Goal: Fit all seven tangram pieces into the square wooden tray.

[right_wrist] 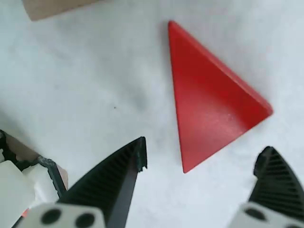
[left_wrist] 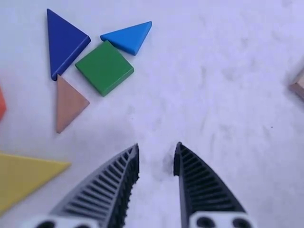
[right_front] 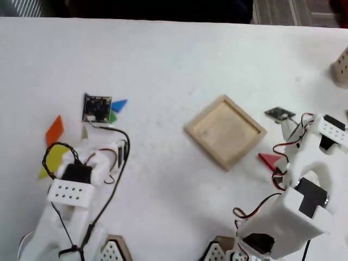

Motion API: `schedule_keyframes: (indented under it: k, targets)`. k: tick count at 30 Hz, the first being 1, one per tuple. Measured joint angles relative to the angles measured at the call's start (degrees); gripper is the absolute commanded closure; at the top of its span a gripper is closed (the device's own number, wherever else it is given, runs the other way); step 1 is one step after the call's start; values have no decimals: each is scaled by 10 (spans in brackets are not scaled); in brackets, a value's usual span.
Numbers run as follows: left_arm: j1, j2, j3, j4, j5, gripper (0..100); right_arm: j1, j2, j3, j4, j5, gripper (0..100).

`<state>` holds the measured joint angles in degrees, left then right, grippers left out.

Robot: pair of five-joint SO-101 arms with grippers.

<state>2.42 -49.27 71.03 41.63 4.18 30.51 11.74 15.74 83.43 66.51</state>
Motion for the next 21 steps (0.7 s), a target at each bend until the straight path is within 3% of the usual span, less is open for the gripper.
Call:
schedule_keyframes:
  k: [13, 21]
  targets:
    - [0, 0, 0, 0, 0, 861, -4, 55, -41, -77, -18, 651]
    - [1, 0, 0, 0, 0, 861, -4, 139, -135, -17, -18, 651]
